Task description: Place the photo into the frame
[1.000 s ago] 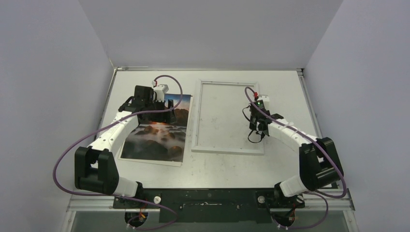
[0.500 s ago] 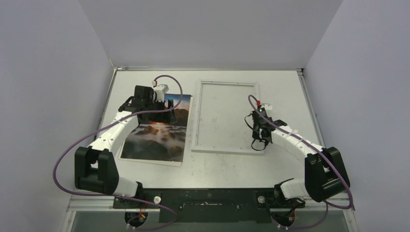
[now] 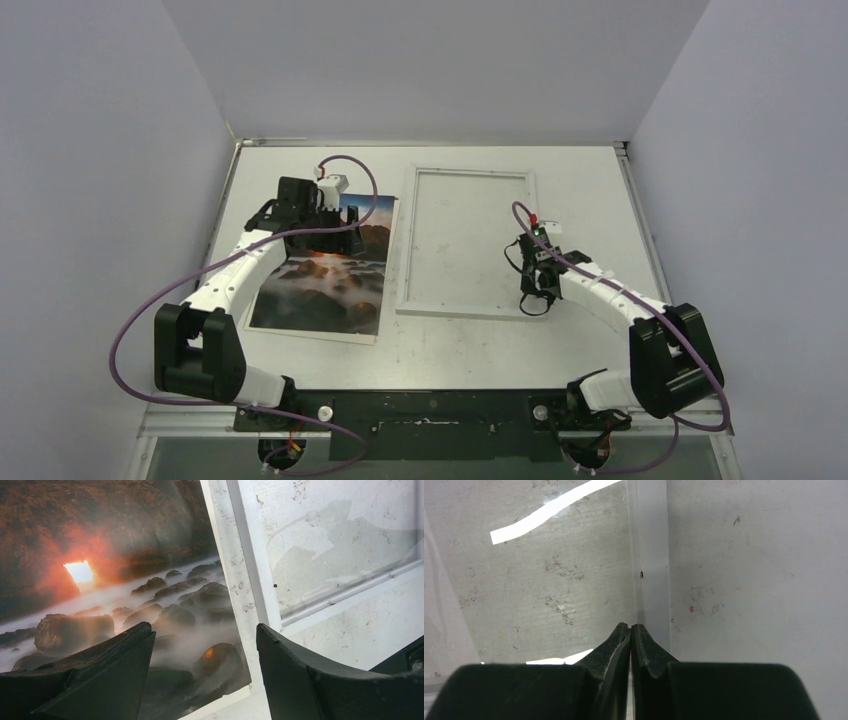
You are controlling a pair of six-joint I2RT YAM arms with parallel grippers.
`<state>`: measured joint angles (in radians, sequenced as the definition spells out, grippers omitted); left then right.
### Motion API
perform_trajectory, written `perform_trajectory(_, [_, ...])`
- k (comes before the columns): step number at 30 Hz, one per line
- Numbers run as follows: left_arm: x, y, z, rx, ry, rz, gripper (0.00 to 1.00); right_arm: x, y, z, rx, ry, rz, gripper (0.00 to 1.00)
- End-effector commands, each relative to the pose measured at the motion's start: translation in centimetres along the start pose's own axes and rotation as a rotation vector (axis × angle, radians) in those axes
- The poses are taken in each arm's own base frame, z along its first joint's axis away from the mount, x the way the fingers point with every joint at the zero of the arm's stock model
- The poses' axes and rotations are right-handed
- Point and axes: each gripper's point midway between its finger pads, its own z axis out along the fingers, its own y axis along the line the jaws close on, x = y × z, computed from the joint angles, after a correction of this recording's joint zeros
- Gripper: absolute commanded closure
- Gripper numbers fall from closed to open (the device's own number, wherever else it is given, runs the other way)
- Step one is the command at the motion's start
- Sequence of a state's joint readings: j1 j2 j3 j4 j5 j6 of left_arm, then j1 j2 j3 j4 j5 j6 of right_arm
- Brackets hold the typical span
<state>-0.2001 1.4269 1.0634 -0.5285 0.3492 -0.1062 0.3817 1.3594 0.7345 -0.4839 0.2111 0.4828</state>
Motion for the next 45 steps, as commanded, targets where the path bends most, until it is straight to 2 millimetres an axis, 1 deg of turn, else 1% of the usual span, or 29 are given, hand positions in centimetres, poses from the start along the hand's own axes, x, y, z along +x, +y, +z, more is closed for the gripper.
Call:
perform_trajectory(1, [-2.5, -0.7, -1.5, 0.018, -0.079, 0.041, 0.27, -0.7, 0.7, -0.5, 0.003, -0.035, -0.004, 0.95])
perform_trajectory(3, [-2.5, -0.6, -1.5, 0.018, -0.081, 0.041, 0.27, -0.9, 1.5, -1.0, -0.007, -0.051, -0.017, 0.95])
perform_trajectory(6, [-2.6, -0.6, -1.5, 0.017, -0.082, 0.040, 0.27, -0.5, 2.1, -1.0, -0.003, -0.042, -0.038, 0.95])
perform_trajectory(10, [-2.6, -0.6, -1.6, 0.018, -0.085, 0.041, 0.27, 0.2, 2.0, -0.5, 0.008, -0.030, -0.039, 0.95])
perform_trajectory(17, [-2.6, -0.6, -1.7, 0.020, -0.086, 0.041, 0.27, 0.9, 2.2, 0.2, 0.004, -0.008, -0.040, 0.95])
perform_trajectory(21, [-2.6, -0.5, -1.7, 0.017, -0.086, 0.041, 0.27, 1.0, 2.2, 0.4, 0.005, -0.002, -0.044, 0.95])
perform_trajectory(24, [-2.7, -0.5, -1.7, 0.018, -0.088, 0.042, 0.27, 0.9, 2.6, 0.2, -0.001, -0.006, -0.049, 0.95])
perform_trajectory(29, [-2.7, -0.5, -1.7, 0.018, -0.086, 0.042, 0.28, -0.5, 4.9, -1.5, -0.040, -0.051, -0.084, 0.95])
perform_trajectory(33, [-2.7, -0.5, -1.7, 0.017, -0.086, 0.040, 0.27, -0.9, 6.2, -2.1, -0.058, -0.065, -0.094, 0.95])
perform_trajectory(37, [-2.7, -0.5, -1.7, 0.018, -0.086, 0.041, 0.27, 0.0, 6.9, -2.0, -0.083, -0.050, -0.103, 0.95])
perform_trajectory(41, [-2.6, -0.5, -1.6, 0.018, -0.084, 0.041, 0.28, 1.3, 6.7, -1.4, -0.082, -0.025, -0.102, 0.95])
perform_trajectory(45, [-2.8, -0.6, -1.7, 0.020, -0.089, 0.042, 0.27, 2.2, 6.6, -0.5, -0.072, -0.003, -0.109, 0.95])
